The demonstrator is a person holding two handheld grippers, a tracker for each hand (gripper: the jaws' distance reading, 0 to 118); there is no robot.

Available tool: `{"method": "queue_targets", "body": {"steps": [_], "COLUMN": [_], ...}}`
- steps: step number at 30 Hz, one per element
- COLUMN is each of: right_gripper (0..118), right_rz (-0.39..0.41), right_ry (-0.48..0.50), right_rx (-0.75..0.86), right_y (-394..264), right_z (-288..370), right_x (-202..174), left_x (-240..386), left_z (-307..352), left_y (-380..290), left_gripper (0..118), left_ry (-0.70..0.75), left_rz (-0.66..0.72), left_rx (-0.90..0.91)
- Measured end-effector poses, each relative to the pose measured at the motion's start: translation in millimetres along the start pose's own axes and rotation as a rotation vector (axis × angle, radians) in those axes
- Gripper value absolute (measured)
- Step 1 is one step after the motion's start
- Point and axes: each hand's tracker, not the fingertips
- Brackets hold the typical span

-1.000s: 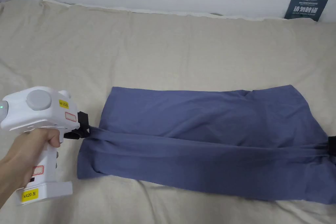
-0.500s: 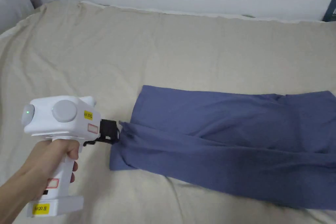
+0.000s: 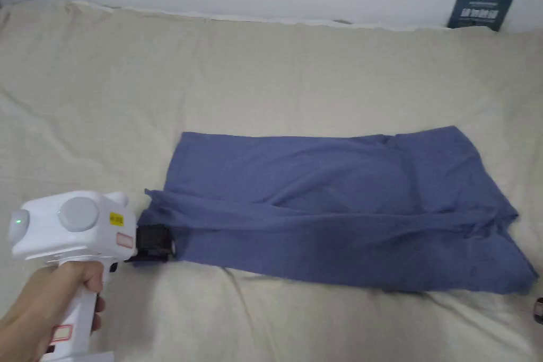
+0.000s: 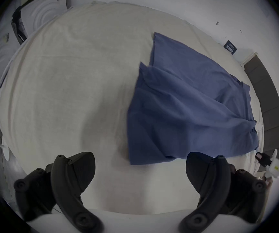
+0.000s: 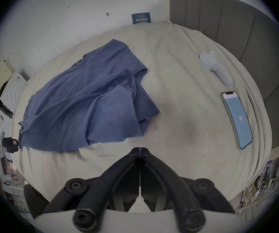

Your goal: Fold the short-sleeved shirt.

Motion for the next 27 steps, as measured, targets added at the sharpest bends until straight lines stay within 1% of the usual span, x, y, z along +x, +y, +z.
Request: {"method": "queue_targets", "body": {"steps": [1,2,3,4,6,7,8,9,10,11,12,13,14,15,16,17,18,19,20,22,24,27], "right_gripper": [0,0,0,0,0,0,0,23,65,104,118,118,118,118,118,113,89,49,4,5,5,5], "right_rz": [-0.004,-0.005,-0.004,0.0,0.013,0.014,0.018,0.018,0.005,-0.005,0.002,-0.079,-0.056,-0.068,-0.049,-0.03,-0.018,-0.006,-0.007,-0.044,-0.03,-0.029], "right_ry": [-0.003,0.0,0.004,0.0,0.0,0.005,0.021,0.034,0.068,0.106,0.146,0.115,0.113,0.115,0.092,0.065,0.061,0.066,0.064,0.102,0.109,0.116], "right_rx": [0.001,0.0,0.002,0.006,0.01,0.014,0.011,0.015,0.016,-0.019,-0.035,0.022,-0.042,-0.062,-0.084,-0.106,-0.084,-0.077,-0.083,-0.066,-0.054,-0.048], "right_y": [1.2,2.8,3.8,5.6,10.1,12.9,15.9,18.4,22.8,27.8,31.1,40.9,48.6,56.5,51.3,53.9,53.8,54.5,44.3,34.9,29.6,17.5], "right_z": [0.5,1.0,1.5,2.5,2.7,2.5,0.7,0.6,-1.8,-7.7,-9.2,-6.5,-10.6,-13.4,-34.0,-39.7,-41.3,-41.9,-54.5,-48.5,-32.2,-14.8], "right_x": [0.9,2.2,1.7,3.2,1.6,0.9,1.6,-0.5,-4.0,-7.6,-11.6,-16.3,-21.2,-25.7,-23.0,-25.9,-27.1,-26.7,-20.7,-16.0,-18.1,-13.3], "left_x": [1.2,0.8,21.5,28.8,39.6,23.6,20.3,17.2,14.9,14.9,15.1,15.5,15.4,17.3,17.0,16.5,15.3,14.4,12.8,9.8,7.0,2.7], "left_z": [1.0,0.1,15.7,15.0,15.1,16.1,15.0,14.5,13.8,15.8,15.6,15.1,14.5,15.4,14.8,14.0,12.8,12.5,12.3,16.0,20.5,30.4], "left_y": [2.7,5.9,-12.6,-18.3,-28.3,-9.3,-6.7,-5.8,-5.6,-3.9,-4.1,-3.9,-3.2,-3.9,-2.9,-2.0,-1.1,-1.0,-0.3,0.0,0.2,-2.1], "left_gripper": [1,1,1,1,1,1,1,1,1,1,1,1,1,1,1,1,1,1,1,1,1,1], "left_ry": [0.035,0.051,0.041,0.011,0.017,0.02,0.017,0.01,-0.006,-0.011,-0.011,-0.011,-0.011,-0.009,-0.01,-0.009,-0.014,-0.016,-0.016,-0.014,-0.02,-0.022], "left_rz": [-0.051,-0.085,-0.092,-0.053,-0.101,-0.097,-0.093,-0.075,-0.041,-0.035,-0.038,-0.041,-0.042,-0.039,-0.038,-0.037,-0.036,-0.035,-0.032,-0.037,-0.039,-0.043], "left_rx": [0.028,0.037,0.041,0.03,0.02,0.007,-0.002,-0.007,-0.011,-0.01,-0.009,-0.01,-0.01,-0.009,-0.01,-0.009,-0.013,-0.015,-0.017,-0.017,-0.011,-0.011]}}
